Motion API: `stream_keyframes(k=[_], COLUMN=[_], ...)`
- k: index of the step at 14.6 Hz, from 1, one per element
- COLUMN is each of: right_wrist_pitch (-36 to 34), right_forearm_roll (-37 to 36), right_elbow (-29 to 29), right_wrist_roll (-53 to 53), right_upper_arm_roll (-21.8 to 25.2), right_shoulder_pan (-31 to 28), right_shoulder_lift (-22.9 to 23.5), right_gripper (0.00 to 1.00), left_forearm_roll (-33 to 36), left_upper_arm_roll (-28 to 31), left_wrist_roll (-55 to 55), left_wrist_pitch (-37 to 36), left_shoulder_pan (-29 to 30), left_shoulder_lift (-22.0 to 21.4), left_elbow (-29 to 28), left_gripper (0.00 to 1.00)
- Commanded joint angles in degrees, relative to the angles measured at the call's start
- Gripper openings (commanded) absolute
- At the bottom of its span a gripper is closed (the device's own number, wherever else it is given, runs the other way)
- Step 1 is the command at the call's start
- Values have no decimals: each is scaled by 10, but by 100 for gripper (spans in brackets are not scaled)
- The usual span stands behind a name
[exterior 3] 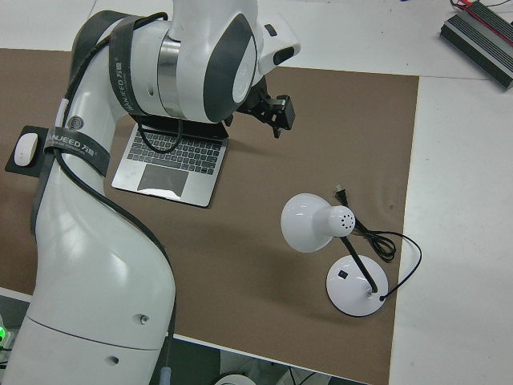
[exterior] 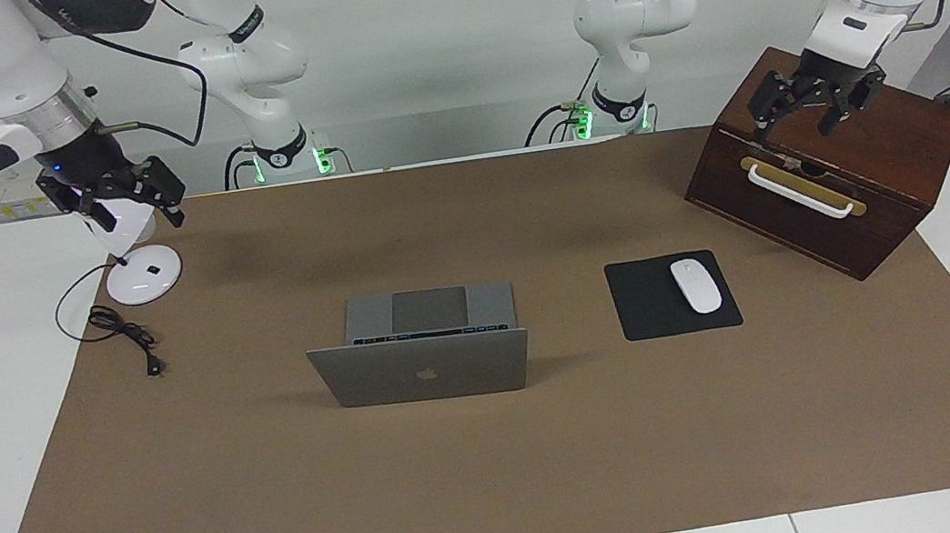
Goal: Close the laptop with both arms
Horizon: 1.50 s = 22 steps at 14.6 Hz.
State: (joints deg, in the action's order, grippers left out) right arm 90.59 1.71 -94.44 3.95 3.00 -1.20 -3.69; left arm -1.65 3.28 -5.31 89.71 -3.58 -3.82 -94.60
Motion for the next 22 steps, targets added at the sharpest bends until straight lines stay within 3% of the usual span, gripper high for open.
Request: stream_keyframes(k=[1,10,11,15,17,22], right_wrist_pitch=[13,13,18,100,133,171], right_forearm_roll=[-4,-4,-3,-3,-4,-17], right_elbow=[-15,-14,-12,-13,-6,66], right_wrist_roll=[-11,-16,-16,-12,-12,-14], right_upper_arm_roll=[-5,-5,-5,-5,-5,-6], right_shoulder_pan=[-10,-10,-10,-7,-6,-3], right_shoulder_lift=[-12,-12,-11,3,21,98], right_gripper=[100,100,100,100,100,99], left_forearm_roll=[11,11,11,11,11,10], left_upper_arm_roll=[-2,-2,-2,-2,-2,-6], left_wrist_roll=[1,7,11,16,14,10], left_wrist_pitch=[11,25,34,56,70,100], left_shoulder_pan=[15,16,16,16,16,6], left_shoulder_lift=[-7,-7,-6,-4,-2,-8], left_elbow=[-15,-14,-15,-15,-15,-35], left_gripper=[100,100,89,24,0,0])
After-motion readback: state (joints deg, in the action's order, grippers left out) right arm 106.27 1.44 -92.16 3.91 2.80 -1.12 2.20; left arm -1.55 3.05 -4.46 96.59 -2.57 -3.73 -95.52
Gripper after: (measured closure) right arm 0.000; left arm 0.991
